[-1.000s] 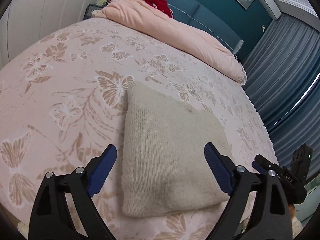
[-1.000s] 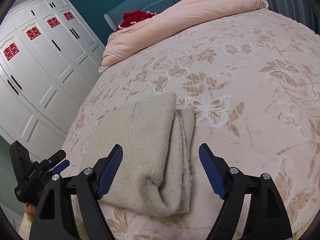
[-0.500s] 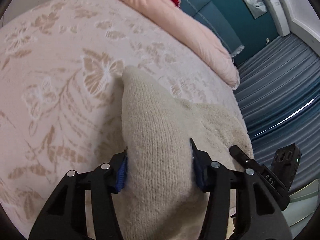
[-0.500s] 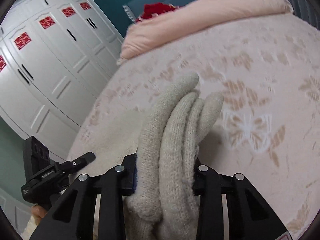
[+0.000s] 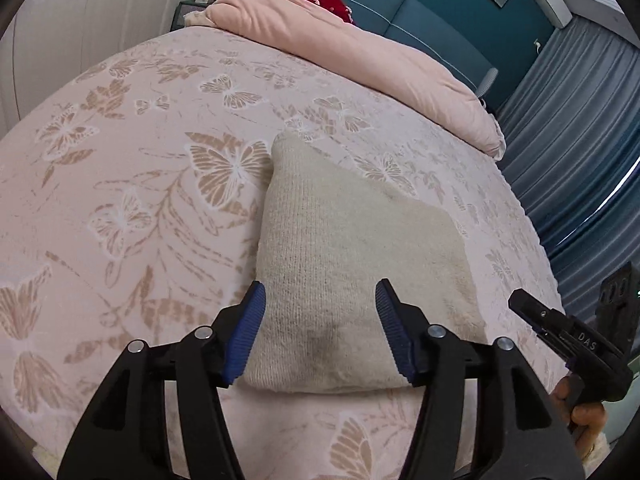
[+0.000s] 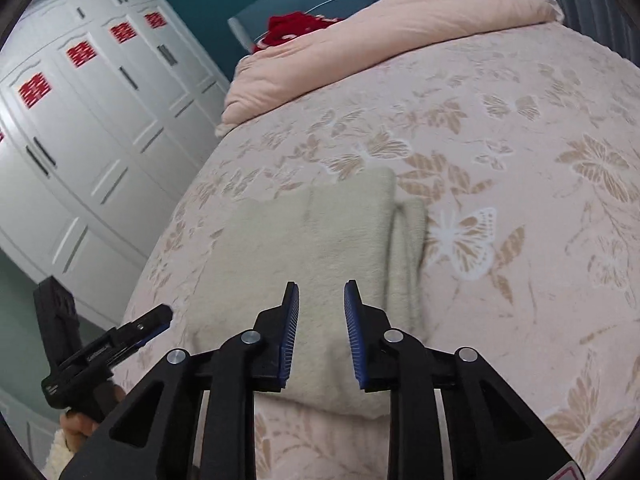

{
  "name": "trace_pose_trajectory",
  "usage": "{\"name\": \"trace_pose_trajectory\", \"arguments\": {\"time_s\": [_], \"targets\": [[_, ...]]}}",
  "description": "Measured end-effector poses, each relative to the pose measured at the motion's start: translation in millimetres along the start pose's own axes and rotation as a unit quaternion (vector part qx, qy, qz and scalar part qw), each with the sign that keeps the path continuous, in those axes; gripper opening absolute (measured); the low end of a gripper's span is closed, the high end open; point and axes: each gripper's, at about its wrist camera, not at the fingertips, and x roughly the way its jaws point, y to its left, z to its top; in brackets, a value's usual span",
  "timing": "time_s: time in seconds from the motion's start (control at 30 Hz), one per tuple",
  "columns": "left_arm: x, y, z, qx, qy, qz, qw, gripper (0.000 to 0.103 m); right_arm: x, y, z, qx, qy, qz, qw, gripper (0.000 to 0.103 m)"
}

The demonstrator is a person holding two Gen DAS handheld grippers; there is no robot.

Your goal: Fold small clothes

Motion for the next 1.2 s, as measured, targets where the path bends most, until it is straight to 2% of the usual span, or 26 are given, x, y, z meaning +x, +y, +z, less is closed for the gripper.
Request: {"name": "trace_pose_trajectory", "arguments": {"time_s": [0.07, 0.1, 0.13, 0.17, 0.2, 0.23, 0.27, 0.33, 0.4, 0.43, 0.5, 0.57, 0.63, 0.7, 0.77, 0.8, 0.87, 0.93, 1.03, 1.13, 1.2], "targets": [[11.0, -4.2, -5.8, 0.013, 0.025, 0.032, 0.9991, 0.056, 23.9, 3.9, -12.4, -0.03, 0.034, -0.06, 0.997, 0.018], [14.4, -4.3, -8.5, 0.015, 0.031, 0.045, 0.9984, 0.056, 27.2, -0.2, -17.7, -0.018, 0.042, -0.069, 0.997, 0.016], [13.1, -2.8, -11.4, 0.008, 0.032, 0.043, 0.9985, 0.056, 22.0, -5.4, -21.6, 0.003, 0.033, -0.054, 0.998, 0.014], [9.0, 1.0, -13.6, -0.007, 0.031, 0.024, 0.9992, 0.057, 16.3, -12.5, -24.8, 0.02, 0.02, -0.048, 0.998, 0.019], [5.3, 6.7, -15.3, -0.028, 0.03, 0.004, 0.9992, 0.06, 12.0, -17.7, -27.6, 0.031, 0.015, -0.065, 0.997, 0.027], [2.9, 12.2, -17.3, -0.049, 0.03, -0.008, 0.9983, 0.075, 11.2, -23.0, -30.5, 0.036, 0.014, -0.082, 0.996, 0.053], [2.6, 17.4, -19.0, -0.067, 0.029, -0.015, 0.9972, 0.081, 14.4, -28.6, -32.6, 0.04, 0.016, -0.09, 0.995, 0.06], [11.7, 25.4, -20.5, -0.087, 0.037, -0.015, 0.9954, 0.081, 28.6, -39.5, -36.8, 0.057, 0.038, -0.077, 0.995, 0.06], [28.9, 28.6, -22.6, -0.094, 0.058, -0.008, 0.9938, 0.081, 53.1, -50.1, -39.9, 0.093, 0.077, -0.044, 0.992, 0.061], [37.0, 29.2, -23.9, -0.098, 0.065, -0.013, 0.993, 0.079, 62.0, -53.8, -41.4, 0.109, 0.086, -0.035, 0.99, 0.061], [51.6, 28.2, -26.0, -0.101, 0.089, -0.022, 0.9907, 0.061, 62.8, -56.4, -35.7, 0.126, 0.084, -0.016, 0.988, 0.046], [49.6, 25.5, -25.3, -0.11, 0.096, -0.035, 0.9886, 0.03, 40.7, -53.0, -24.0, 0.123, 0.056, 0.008, 0.991, 0.029], [34.5, 18.5, -21.1, -0.089, 0.083, -0.043, 0.9916, 0.023, 14.0, -50.2, -15.8, 0.1, 0.024, 0.013, 0.995, 0.021], [28.3, 14.2, -22.9, -0.07, 0.089, -0.044, 0.9926, 0.022, 9.4, -57.1, -21.1, 0.087, 0.027, 0.005, 0.996, 0.02], [39.4, 15.6, -33.9, -0.066, 0.11, -0.037, 0.991, 0.023, 39.4, -71.5, -38.1, 0.081, 0.092, -0.017, 0.992, 0.024], [46.9, 17.1, -40.4, -0.065, 0.116, -0.025, 0.9908, 0.023, 46.8, -78.0, -46.3, 0.09, 0.102, -0.011, 0.991, 0.026], [46.9, 20.8, -45.7, -0.078, 0.114, -0.018, 0.9902, 0.029, 31.6, -76.8, -43.6, 0.105, 0.077, -0.007, 0.991, 0.03], [31.0, 19.2, -39.7, -0.085, 0.106, -0.011, 0.9906, 0.031, 4.2, -64.2, -32.6, 0.093, 0.036, -0.025, 0.995, 0.03], [-4.7, 1.6, -17.1, -0.054, 0.052, -0.007, 0.9972, 0.029, -23.4, -32.8, -8.6, 0.038, -0.017, -0.036, 0.998, 0.028], [-13.1, -25.5, 5.9, -0.01, 0.021, -0.005, 0.9997, 0.037, -12.7, 0.7, 12.4, -0.018, -0.015, -0.022, 0.999, 0.021], [3.6, -42.5, 11.9, 0.017, 0.026, 0.002, 0.9995, 0.038, 18.8, 16.1, 12.4, -0.048, 0.019, -0.031, 0.998, 0.021]]}}
